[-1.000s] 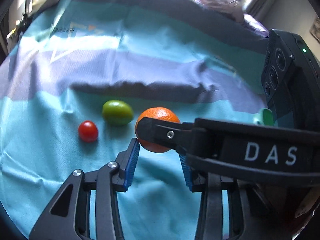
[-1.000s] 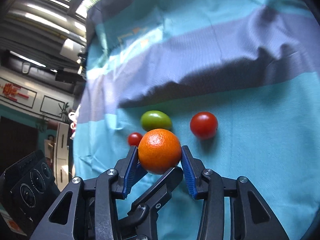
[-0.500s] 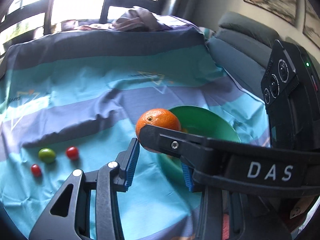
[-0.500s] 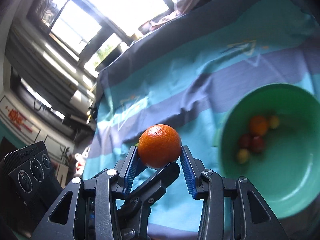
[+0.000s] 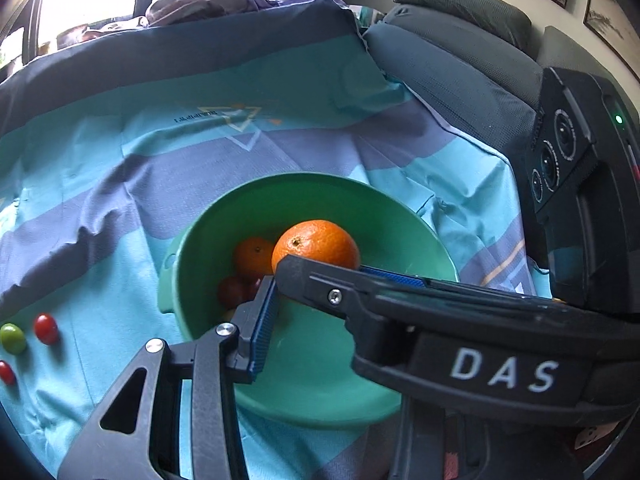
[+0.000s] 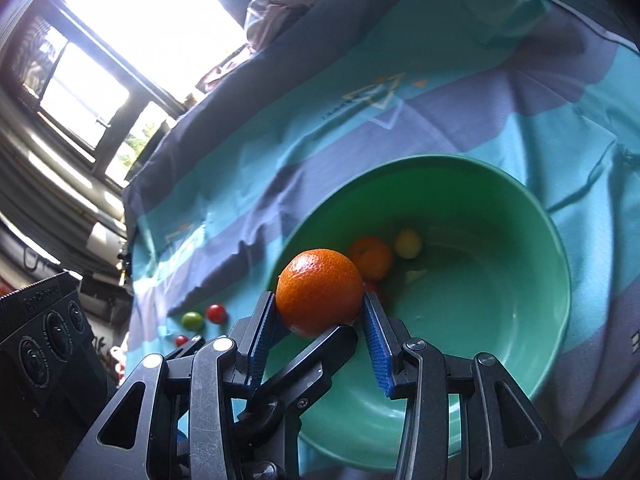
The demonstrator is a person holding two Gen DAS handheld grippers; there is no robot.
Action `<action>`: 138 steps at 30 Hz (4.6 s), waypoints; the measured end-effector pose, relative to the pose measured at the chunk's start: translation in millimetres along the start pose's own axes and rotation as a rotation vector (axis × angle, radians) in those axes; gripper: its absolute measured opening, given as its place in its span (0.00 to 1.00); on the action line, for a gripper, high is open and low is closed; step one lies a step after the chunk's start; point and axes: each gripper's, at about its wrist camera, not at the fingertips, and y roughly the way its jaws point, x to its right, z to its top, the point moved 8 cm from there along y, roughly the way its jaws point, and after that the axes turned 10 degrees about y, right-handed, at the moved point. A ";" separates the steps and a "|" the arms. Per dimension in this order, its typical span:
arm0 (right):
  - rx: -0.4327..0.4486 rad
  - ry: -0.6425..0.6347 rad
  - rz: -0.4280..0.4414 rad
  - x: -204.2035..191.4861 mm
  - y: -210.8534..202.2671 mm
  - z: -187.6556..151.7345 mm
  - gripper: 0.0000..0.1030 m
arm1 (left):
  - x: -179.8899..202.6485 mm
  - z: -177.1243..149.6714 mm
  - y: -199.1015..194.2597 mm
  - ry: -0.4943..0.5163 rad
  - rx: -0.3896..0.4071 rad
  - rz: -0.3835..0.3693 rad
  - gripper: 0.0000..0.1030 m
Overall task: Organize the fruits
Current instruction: 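Lift the orange with the right gripper and carry it over the bowl, then open the right gripper to drop the orange into the green bowl, then move the right gripper toward the red cherry tomato on the cloth, then close the right gripper on the red cherry tomato, then lift the tomato with the right gripper and carry it over the bowl, then open the right gripper to release the tomato into the bowl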
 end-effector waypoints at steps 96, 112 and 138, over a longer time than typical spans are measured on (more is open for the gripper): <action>-0.262 -0.328 -0.029 -157.7 145.2 -79.5 0.33 | -241.9 -127.6 -127.7 -0.537 0.002 0.558 0.25; 0.079 -0.051 -0.095 -33.4 -1.6 -11.7 0.33 | -63.0 -40.3 -64.7 -0.176 0.059 0.157 0.25; 0.037 -0.189 -0.089 -64.4 17.7 -8.0 0.43 | -170.9 -78.1 -105.9 -0.402 0.012 0.418 0.51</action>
